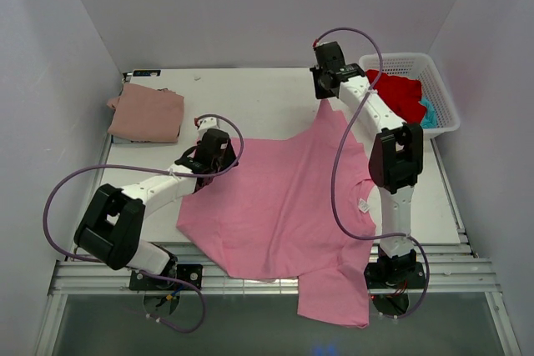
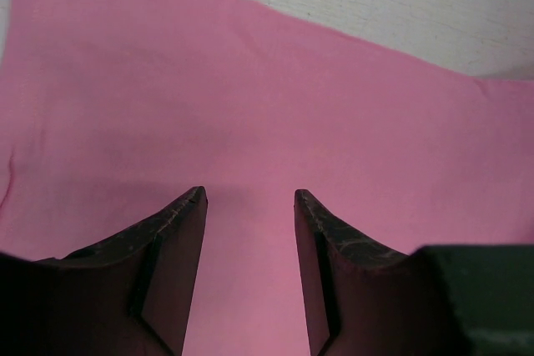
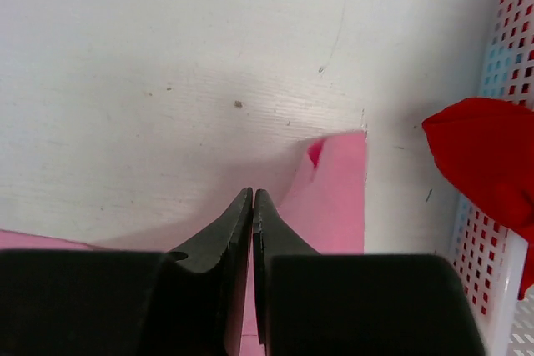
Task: Fold and stack the t-shirts
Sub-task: Flatten out the tshirt
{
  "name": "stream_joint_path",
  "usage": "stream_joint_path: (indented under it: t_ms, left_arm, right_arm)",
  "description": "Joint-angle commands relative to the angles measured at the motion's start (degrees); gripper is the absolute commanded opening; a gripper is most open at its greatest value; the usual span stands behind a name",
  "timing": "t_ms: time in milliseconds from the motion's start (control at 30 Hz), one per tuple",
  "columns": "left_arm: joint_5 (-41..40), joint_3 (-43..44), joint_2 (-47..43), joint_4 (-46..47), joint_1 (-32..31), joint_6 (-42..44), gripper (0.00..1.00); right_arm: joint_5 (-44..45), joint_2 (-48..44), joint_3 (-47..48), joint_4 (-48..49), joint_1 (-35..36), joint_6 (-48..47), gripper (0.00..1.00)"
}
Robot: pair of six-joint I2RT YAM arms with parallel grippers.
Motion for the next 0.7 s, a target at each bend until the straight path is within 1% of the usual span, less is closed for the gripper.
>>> stream_joint_path:
  t_ms: [0,100,133,167,200,233,300,333,400,467,533,567,667]
  left_arm:
    - [-0.55,-0.92,-2.1,0.12,-0.17,-0.81,0.56]
    - [-0.11,-0.83,-1.66,0.21,-0.17,-0.9,0.56]
    - [0.15,-0.83,-1.49,0.21,-0.17,-0.9,0.56]
    - [0.33,-0.75,-1.48,0.29,-0.17,-0.9,0.56]
    - [0.33,-0.74,-1.4,0.29,-0.17,-0.81,0.56]
    - [0.59,-0.57,-1.4,0.29,-0.17,-0.73,0.56]
    - [0.6,-0.57,-1.48,0.21,-0.17,-0.55,0.56]
    - [-0.19,-0.57,-1.48,0.03,-0.17,-0.38,0.56]
    - [-2.12,-0.57,-1.84,-0.4,-0.17,0.07,0.56]
    - [-6.84,0.39,-1.49,-2.07,-0.17,0.76,0.56]
    - [-10.2,1.62,-0.35,-3.13,-0.08,1.91,0.57]
    - [-12.83,2.41,1.66,-3.66,0.87,2.43,0.57]
    - [-12.59,5.58,4.83,-4.02,5.62,3.84,0.54]
  right_arm:
    - [3.1,-1.73,1.02,0.23,-0.05,-0.78,0.08]
    - [1.88,-1.21,-1.88,1.37,-0.05,-1.13,0.09]
    - [0.04,-0.86,-3.89,1.64,-0.05,-1.22,0.14]
    - [-1.45,0.28,-4.86,1.99,-0.05,-2.0,0.21]
    - [-3.47,0.99,-5.48,2.17,-0.05,-2.18,0.31]
    - [-3.84,1.95,-6.79,2.17,-0.05,-2.19,0.34]
    - [-4.89,1.61,-8.82,4.0,-0.05,-2.1,0.37]
    - [-5.07,0.91,-12.22,5.32,-0.05,-2.01,0.38]
    - [-4.9,-2.25,-15.06,7.52,-0.05,-2.01,0.42]
    - [-4.37,-5.59,-17.6,9.46,-0.05,-2.27,0.43]
    - [-2.27,-8.65,-18.75,10.25,-0.14,-2.54,0.46]
    - [-1.3,-9.37,-19.63,10.43,-0.23,-2.63,0.47]
    - [1.86,-10.87,-20.25,10.08,-0.58,-2.63,0.48]
